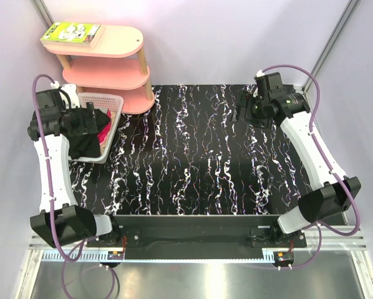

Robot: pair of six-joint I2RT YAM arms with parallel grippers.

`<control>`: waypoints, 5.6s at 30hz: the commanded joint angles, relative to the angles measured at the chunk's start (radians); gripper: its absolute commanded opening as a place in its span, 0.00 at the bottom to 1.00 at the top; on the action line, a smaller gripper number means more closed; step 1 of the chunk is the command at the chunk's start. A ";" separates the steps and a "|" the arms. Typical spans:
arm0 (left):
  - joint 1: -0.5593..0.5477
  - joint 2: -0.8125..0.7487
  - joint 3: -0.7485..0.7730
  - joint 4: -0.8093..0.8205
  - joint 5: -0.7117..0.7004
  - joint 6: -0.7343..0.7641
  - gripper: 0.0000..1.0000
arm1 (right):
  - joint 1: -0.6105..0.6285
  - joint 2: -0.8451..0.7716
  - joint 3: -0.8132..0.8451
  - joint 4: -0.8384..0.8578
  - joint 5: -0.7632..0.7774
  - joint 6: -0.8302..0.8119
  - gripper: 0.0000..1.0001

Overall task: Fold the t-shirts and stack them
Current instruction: Grab crumpled tshirt from bin with the left arm, then move the tshirt to the center of the board, then flatten out the tshirt

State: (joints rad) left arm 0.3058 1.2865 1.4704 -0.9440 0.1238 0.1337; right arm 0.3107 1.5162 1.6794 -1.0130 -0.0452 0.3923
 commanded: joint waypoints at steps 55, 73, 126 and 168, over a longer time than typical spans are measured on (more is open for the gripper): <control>-0.451 0.215 0.770 -0.167 0.031 0.004 0.00 | 0.008 -0.162 -0.168 0.070 -0.139 0.010 0.84; -0.984 0.238 0.676 -0.299 -0.093 0.058 0.00 | 0.005 -0.278 -0.191 0.059 -0.028 0.033 0.79; -0.441 0.074 -0.350 -0.068 0.220 -0.003 0.83 | 0.395 0.403 -0.014 0.122 -0.559 -0.012 0.70; -0.533 0.352 0.825 -0.282 0.217 0.024 0.00 | 0.387 -0.080 0.032 0.136 -0.105 -0.101 0.00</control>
State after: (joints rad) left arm -0.1955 1.6680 2.2955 -1.1805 0.3763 0.0956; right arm 0.6994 1.5311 1.7382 -0.8497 -0.2493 0.3305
